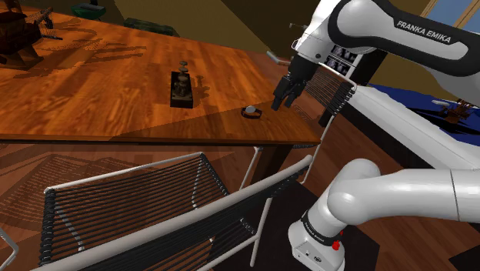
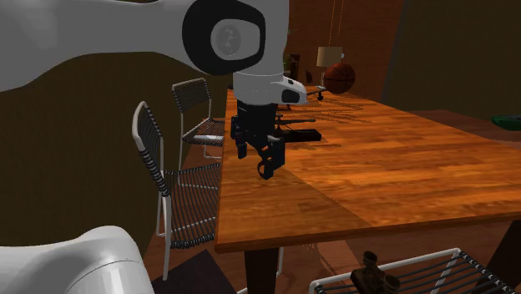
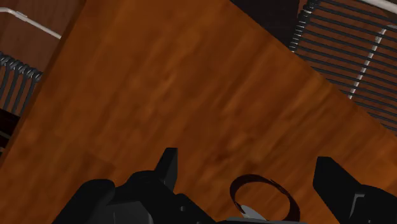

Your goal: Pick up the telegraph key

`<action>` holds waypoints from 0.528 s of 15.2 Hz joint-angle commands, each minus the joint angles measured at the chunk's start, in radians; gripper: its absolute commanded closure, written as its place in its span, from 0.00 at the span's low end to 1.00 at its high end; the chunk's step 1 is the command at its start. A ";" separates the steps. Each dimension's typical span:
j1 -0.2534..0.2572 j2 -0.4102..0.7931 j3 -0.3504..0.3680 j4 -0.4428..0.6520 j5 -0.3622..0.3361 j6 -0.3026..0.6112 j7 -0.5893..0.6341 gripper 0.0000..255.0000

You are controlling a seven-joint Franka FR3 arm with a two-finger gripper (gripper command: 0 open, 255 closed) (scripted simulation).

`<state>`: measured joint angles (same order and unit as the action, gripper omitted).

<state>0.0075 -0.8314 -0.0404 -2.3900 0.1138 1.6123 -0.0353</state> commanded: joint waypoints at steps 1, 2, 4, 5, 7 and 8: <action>0.000 0.000 0.000 0.000 0.000 0.000 0.000 0.00; 0.000 0.031 0.023 0.022 0.012 0.010 0.037 0.00; -0.003 0.095 0.067 0.072 0.031 0.027 0.109 0.00; -0.005 0.129 0.088 0.099 0.038 0.035 0.145 0.00; -0.011 0.199 0.128 0.158 0.049 0.048 0.217 0.00; -0.015 0.235 0.148 0.189 0.051 0.053 0.253 0.00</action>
<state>-0.0031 -0.6286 0.0897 -2.2284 0.1622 1.6603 0.1812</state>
